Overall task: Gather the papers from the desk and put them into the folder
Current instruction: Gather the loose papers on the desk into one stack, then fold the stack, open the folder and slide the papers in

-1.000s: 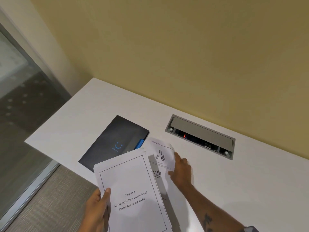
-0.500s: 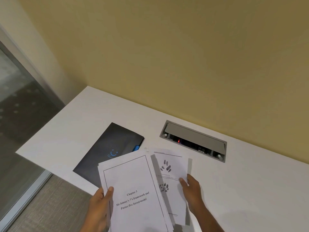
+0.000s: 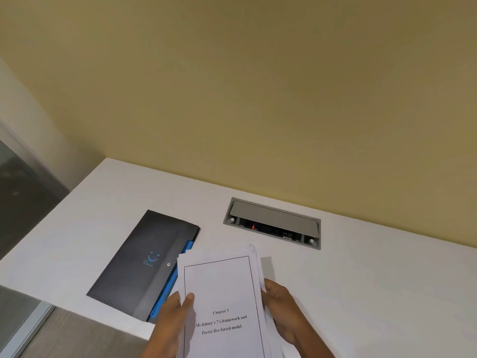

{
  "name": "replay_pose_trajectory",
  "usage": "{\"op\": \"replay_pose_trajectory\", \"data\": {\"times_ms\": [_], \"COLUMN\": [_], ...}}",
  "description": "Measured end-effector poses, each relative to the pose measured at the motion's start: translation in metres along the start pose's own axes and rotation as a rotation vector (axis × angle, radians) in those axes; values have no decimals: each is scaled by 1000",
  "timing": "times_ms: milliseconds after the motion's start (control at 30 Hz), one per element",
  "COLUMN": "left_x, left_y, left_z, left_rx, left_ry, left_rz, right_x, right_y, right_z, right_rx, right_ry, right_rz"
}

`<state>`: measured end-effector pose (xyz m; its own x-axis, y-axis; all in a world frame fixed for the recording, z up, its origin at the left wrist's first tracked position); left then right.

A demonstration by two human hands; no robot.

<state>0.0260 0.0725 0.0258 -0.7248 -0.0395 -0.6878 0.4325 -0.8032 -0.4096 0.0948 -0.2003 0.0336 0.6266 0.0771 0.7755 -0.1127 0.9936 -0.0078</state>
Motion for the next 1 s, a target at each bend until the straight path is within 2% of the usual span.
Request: {"op": "replay_pose_trajectory", "data": {"times_ms": [167, 333, 500, 600, 733, 1000], "left_x": [-2, -33, -72, -89, -87, -29], "left_y": [15, 30, 60, 75, 87, 109], "left_z": [3, 27, 49, 64, 79, 73], "left_rx": [4, 26, 124, 128, 142, 50], "left_ry": [-7, 37, 152, 278, 404, 440], "left_rz": [-80, 49, 110, 140, 215, 134], "right_x": [-3, 2, 39, 44, 24, -33], "right_y": [-8, -33, -43, -52, -56, -44], "right_z": [11, 16, 27, 34, 43, 33], "right_rx": [1, -162, -336, -500, -616, -620], "right_ry": [63, 124, -269, -348, -305, -169], "right_rz": [29, -69, 196, 103, -82, 23]}}
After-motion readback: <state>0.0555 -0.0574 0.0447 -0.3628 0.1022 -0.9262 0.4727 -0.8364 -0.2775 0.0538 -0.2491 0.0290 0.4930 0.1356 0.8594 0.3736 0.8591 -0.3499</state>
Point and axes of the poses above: each hand's wrist, its own z-axis away from the middle knuckle, its own y-axis out of the palm, x = y × z, the point moved 6 cm from there along -z, towards the middle knuckle, and after that the axes turned 14 degrees about -x, right-handed, at the moved point
